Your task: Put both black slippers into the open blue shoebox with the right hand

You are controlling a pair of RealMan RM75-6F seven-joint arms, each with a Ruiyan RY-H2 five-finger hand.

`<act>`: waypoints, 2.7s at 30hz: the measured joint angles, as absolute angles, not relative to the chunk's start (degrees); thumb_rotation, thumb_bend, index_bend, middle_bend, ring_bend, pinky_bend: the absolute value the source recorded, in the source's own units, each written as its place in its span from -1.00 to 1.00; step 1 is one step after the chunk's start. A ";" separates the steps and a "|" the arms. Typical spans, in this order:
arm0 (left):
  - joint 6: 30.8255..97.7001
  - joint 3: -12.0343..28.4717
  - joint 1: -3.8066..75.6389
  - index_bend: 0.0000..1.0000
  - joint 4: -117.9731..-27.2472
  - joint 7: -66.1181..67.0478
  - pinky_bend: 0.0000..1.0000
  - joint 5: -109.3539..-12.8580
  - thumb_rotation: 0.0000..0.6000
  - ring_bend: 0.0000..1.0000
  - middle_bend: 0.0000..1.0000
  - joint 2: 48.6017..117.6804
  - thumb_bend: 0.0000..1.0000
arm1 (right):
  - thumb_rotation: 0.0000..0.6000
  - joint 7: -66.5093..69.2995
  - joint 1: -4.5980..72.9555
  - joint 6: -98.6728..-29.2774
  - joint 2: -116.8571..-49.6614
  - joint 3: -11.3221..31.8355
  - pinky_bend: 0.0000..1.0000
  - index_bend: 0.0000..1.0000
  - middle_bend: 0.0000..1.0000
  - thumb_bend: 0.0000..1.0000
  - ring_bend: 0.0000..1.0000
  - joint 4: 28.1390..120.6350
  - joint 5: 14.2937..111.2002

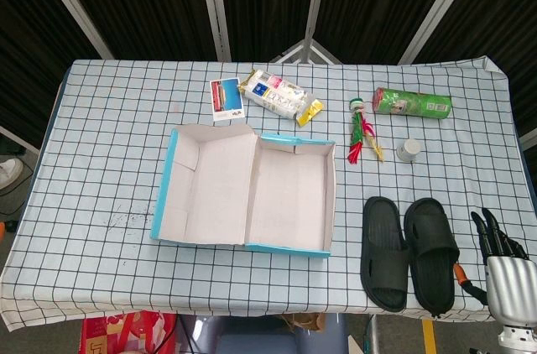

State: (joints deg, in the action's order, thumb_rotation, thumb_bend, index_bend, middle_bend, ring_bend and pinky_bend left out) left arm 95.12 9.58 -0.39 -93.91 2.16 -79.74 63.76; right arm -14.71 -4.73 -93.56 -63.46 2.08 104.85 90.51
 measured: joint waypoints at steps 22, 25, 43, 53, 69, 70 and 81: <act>95.40 9.71 -0.91 -0.80 -93.82 -0.37 -0.74 -79.65 1.00 -0.94 -0.86 62.81 -0.25 | 1.00 -17.22 -4.28 -91.55 -64.35 1.56 -0.37 -0.98 -0.90 -0.43 -0.53 105.16 89.69; 95.88 9.71 -1.11 -0.80 -93.72 -0.90 -0.74 -79.90 1.00 -0.94 -0.86 62.59 -0.25 | 1.00 -18.10 -4.01 -90.37 -64.47 1.11 -0.37 -0.98 -0.91 -0.48 -0.56 105.38 89.44; 95.26 10.61 -1.57 -0.80 -93.67 -3.19 -0.74 -77.57 1.00 -0.94 -0.87 61.84 -0.25 | 1.00 -29.01 -6.05 -86.72 -72.61 -4.81 -0.52 -0.98 -0.93 -0.61 -0.73 112.12 89.64; 94.93 10.70 -1.50 -0.80 -93.28 -4.37 -0.74 -77.57 1.00 -0.94 -0.87 61.70 -0.25 | 1.00 -36.34 -5.71 -83.76 -78.42 -4.89 -0.75 -0.98 -0.94 -0.61 -0.84 110.71 86.41; 94.52 10.96 -1.33 -0.80 -92.91 -4.43 -0.74 -77.05 1.00 -0.94 -0.87 61.74 -0.25 | 1.00 -41.71 -1.85 -80.19 -85.38 -1.60 -0.78 -0.98 -0.94 -0.61 -0.89 102.83 83.90; 94.51 10.94 -1.31 -0.80 -92.92 -4.30 -0.74 -77.07 1.00 -0.94 -0.87 61.76 -0.25 | 1.00 -41.87 -1.68 -80.03 -85.49 -1.50 -0.78 -0.98 -0.94 -0.61 -0.89 102.46 83.76; 94.36 10.92 -0.99 -0.80 -93.05 -2.60 -0.74 -76.97 1.00 -0.94 -0.87 62.21 -0.25 | 1.00 -42.61 0.39 -77.89 -85.40 -1.05 -0.78 -0.98 -0.94 -0.62 -0.89 99.87 81.87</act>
